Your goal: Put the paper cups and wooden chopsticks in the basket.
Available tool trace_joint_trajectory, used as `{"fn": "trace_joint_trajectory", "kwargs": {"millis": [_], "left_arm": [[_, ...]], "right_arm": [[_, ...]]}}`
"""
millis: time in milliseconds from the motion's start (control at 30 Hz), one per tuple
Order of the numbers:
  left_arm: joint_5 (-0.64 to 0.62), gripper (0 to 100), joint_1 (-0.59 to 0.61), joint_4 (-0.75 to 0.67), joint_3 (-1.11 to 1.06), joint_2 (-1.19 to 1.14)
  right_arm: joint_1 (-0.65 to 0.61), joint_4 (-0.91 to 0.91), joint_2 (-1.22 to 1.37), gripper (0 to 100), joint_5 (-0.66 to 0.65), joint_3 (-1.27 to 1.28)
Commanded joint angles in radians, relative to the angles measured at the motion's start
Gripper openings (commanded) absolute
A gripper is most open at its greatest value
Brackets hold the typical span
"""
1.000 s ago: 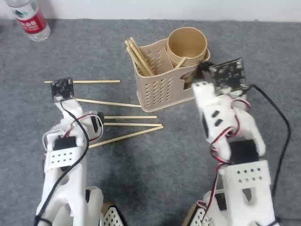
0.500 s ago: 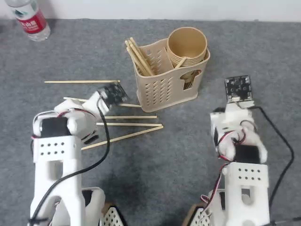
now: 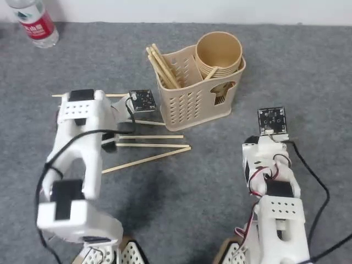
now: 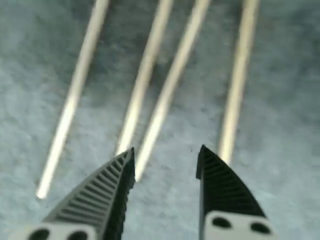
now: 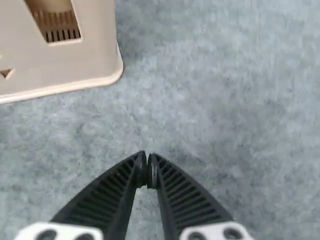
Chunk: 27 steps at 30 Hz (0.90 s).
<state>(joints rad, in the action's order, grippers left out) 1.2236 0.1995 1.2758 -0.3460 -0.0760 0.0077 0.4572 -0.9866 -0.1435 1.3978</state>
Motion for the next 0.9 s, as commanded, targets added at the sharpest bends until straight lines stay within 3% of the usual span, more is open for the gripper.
{"fn": "trace_joint_trajectory", "kwargs": {"millis": [0, 333, 533, 867], "left_arm": [[0.031, 19, -0.005, -0.121, 0.062, -0.080], [0.130, 19, -0.014, -0.135, 0.070, -0.209], [0.129, 19, -0.021, -0.124, 0.145, -0.272], [0.269, 1, -0.035, 0.166, 0.317, -0.405]], "right_arm": [[0.007, -0.033, -0.018, 1.3, 0.000, -0.008], [0.005, -0.033, -0.018, 1.3, 0.000, -0.014], [0.007, -0.033, -0.018, 1.3, 0.000, -0.009], [0.004, -0.028, -0.018, 1.3, -0.040, -0.008]]}}
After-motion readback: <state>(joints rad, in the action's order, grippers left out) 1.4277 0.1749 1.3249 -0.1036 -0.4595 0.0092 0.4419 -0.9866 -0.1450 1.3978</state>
